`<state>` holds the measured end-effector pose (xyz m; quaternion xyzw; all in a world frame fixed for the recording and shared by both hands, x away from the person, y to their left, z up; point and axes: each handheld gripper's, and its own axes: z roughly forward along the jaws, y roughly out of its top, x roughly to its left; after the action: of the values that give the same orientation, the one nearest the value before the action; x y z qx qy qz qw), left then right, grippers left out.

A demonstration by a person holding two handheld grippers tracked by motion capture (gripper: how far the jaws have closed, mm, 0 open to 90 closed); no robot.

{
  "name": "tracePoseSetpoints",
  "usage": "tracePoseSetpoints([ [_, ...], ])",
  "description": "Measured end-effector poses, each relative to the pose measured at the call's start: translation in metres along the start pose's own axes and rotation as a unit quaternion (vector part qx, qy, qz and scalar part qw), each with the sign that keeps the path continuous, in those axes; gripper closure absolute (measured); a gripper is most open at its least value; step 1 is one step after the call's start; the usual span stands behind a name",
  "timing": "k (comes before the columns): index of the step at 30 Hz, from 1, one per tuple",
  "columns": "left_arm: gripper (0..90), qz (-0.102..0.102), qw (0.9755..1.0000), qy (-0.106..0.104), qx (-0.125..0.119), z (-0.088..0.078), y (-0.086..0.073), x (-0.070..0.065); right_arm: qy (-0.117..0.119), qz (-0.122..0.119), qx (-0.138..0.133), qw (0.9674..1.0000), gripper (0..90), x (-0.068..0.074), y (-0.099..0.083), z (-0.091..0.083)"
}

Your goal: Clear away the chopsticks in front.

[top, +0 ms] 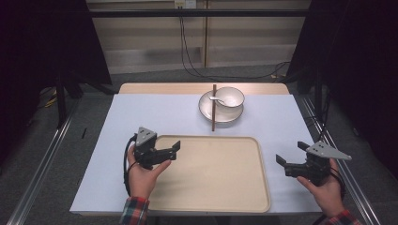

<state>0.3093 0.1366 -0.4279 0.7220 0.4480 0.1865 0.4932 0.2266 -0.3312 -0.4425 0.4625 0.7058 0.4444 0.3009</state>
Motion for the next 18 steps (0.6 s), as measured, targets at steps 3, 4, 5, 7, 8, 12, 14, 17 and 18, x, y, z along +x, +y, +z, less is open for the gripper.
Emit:
tracePoseSetpoints([
  [3,6.8,0.005,0.9999,0.000,0.009,0.012,0.005,-0.005,0.000,0.000,0.001,1.0000,2.9,0.000,0.000,0.000],
  [4,6.9,0.007,0.9999,0.000,0.016,0.019,0.009,-0.007,0.001,-0.002,0.003,1.0000,3.0,0.000,-0.001,0.000],
  [5,7.0,0.004,0.9997,0.000,0.022,0.028,0.013,-0.010,0.001,-0.004,0.002,1.0000,3.0,0.000,-0.001,0.000],
  [7,7.4,0.004,0.9996,-0.002,0.028,0.038,0.017,-0.012,0.004,-0.005,0.003,1.0000,3.0,0.000,-0.001,-0.001],
  [8,7.7,0.001,0.9996,0.000,0.029,0.043,0.019,-0.012,0.004,-0.006,0.002,1.0000,3.0,-0.001,-0.001,-0.001],
  [12,8.3,-0.005,0.9994,0.008,0.035,0.057,0.024,-0.013,0.005,-0.005,0.002,1.0000,3.1,-0.001,-0.001,-0.001],
  [14,8.9,-0.007,0.9991,0.013,0.040,0.067,0.026,-0.014,0.007,-0.007,0.003,0.9999,3.2,-0.001,-0.001,-0.001],
  [17,10.2,-0.010,0.9987,0.015,0.048,0.078,0.029,-0.016,0.008,-0.007,0.002,0.9999,3.2,0.000,-0.001,-0.001],
  [18,10.6,-0.006,0.9983,0.017,0.055,0.086,0.031,-0.018,0.009,-0.009,0.004,0.9999,3.2,0.000,-0.001,-0.001],
])
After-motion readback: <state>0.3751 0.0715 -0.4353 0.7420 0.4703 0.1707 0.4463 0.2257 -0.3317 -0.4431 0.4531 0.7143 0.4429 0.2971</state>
